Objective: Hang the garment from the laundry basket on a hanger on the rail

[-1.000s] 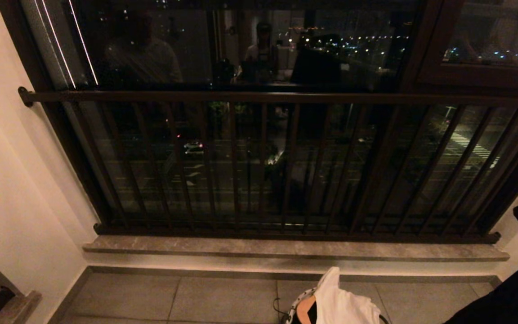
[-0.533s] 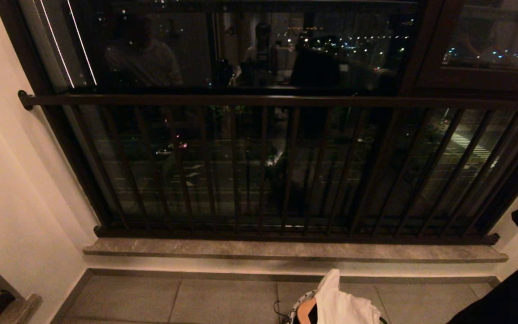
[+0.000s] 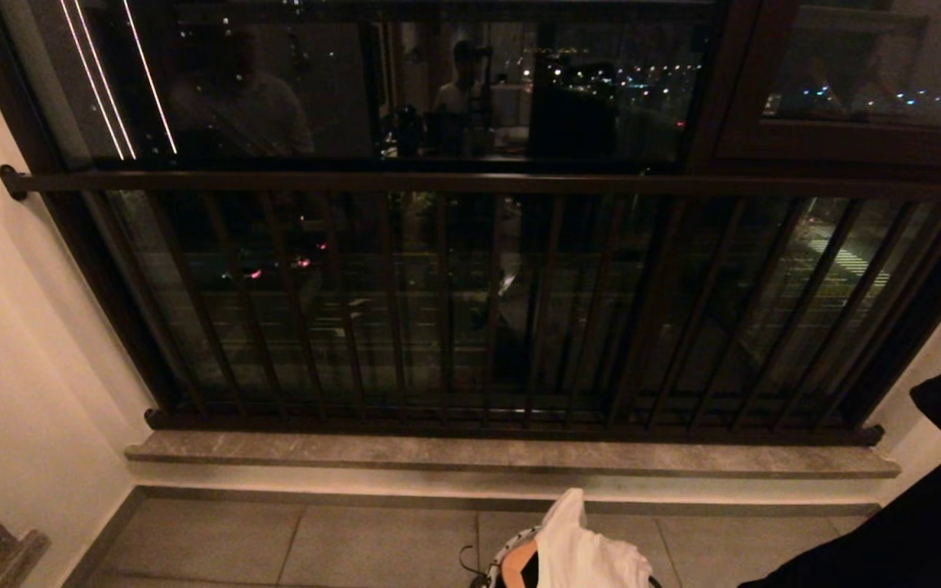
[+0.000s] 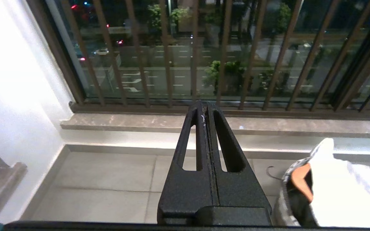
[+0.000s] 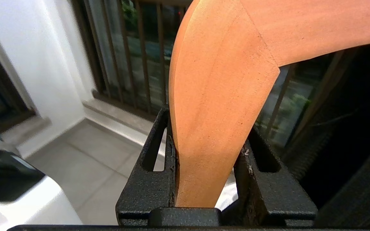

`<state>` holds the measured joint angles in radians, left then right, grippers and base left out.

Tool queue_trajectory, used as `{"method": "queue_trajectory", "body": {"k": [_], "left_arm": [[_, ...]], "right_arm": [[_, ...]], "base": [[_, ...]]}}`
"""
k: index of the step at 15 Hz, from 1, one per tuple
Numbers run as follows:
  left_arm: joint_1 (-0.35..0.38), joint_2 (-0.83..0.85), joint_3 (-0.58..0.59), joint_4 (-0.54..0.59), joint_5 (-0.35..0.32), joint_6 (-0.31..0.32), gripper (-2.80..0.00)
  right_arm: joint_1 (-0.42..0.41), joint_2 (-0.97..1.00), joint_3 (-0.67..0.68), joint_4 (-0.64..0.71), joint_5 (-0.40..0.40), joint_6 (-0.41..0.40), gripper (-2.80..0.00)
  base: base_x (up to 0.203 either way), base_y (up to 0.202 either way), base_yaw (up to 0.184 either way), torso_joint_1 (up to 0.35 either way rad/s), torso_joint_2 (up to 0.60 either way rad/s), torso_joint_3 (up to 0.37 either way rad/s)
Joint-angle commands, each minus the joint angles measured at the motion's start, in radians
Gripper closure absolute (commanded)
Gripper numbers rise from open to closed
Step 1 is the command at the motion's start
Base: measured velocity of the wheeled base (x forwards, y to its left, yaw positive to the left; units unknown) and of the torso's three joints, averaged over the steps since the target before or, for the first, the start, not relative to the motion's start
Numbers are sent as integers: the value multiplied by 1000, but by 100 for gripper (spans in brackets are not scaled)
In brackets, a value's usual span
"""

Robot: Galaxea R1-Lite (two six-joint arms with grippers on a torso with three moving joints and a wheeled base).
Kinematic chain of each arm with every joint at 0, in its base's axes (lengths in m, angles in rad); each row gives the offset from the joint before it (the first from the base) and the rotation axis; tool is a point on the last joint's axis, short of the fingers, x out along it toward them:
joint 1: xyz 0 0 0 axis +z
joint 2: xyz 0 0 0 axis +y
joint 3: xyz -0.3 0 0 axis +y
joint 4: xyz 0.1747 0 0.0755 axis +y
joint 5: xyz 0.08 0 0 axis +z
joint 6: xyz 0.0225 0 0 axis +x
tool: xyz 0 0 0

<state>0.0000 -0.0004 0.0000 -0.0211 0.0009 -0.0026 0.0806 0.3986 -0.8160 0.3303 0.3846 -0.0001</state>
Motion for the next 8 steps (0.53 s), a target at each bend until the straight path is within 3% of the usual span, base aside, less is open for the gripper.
{"method": "queue_trajectory", "body": {"k": [1, 8], "left_arm": [[0, 0, 8, 0, 1, 0, 0], [0, 0, 8, 0, 1, 0, 0]], "right_arm": [[2, 15, 0, -14, 5, 15, 0], [12, 81, -23, -86, 11, 88, 0]], "base": [[0, -201, 3, 5, -2, 0], [0, -194, 4, 1, 4, 2]]}}
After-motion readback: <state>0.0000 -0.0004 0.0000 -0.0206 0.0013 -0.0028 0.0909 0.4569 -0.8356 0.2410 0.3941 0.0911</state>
